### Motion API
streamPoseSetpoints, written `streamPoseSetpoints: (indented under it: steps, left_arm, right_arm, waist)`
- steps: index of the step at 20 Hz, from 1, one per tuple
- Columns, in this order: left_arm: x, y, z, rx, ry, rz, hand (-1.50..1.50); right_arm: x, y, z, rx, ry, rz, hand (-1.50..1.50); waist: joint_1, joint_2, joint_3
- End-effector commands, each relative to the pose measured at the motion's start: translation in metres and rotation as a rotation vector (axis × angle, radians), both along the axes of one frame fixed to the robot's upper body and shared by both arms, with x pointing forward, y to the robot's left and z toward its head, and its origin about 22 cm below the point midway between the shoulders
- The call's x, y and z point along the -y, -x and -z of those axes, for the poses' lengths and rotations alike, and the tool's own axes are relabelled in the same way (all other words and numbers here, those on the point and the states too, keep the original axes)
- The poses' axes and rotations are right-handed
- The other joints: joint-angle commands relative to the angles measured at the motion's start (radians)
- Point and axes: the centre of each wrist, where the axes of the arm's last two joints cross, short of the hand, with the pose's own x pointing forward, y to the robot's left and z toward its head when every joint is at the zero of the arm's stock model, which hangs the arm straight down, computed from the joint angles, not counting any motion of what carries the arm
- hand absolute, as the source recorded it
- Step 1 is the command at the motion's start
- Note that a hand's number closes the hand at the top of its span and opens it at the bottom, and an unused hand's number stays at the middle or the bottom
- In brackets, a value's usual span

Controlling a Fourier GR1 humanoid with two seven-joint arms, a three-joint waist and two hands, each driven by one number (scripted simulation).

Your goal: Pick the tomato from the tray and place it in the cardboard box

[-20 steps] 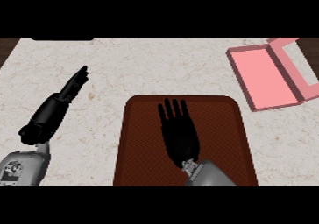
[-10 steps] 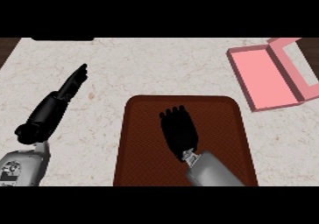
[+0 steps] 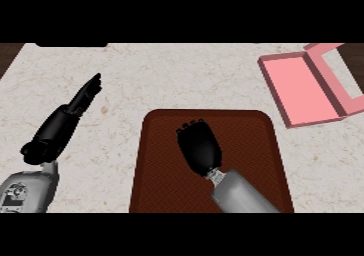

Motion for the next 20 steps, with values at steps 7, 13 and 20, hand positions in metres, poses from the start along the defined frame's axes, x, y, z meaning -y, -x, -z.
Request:
streamPoseSetpoints:
  steps: [7,13,20]
  left_arm:
    - [0.012,-0.005,-0.006,0.030,-0.003,0.069,0.00]
    - [0.011,-0.014,-0.007,0.030,0.002,0.086,0.00]
    - [0.002,-0.012,-0.004,0.012,0.001,0.055,0.00]
  right_arm:
    - [0.050,-0.116,-0.066,-0.132,-0.349,0.536,1.50]
    - [0.048,-0.165,-0.144,0.074,-0.278,0.555,1.50]
    - [0.054,-0.183,-0.186,0.280,-0.398,0.742,1.50]
  waist:
    - [0.077,0.046,0.005]
    - [0.083,0.040,0.002]
    - [0.058,0.026,0.001]
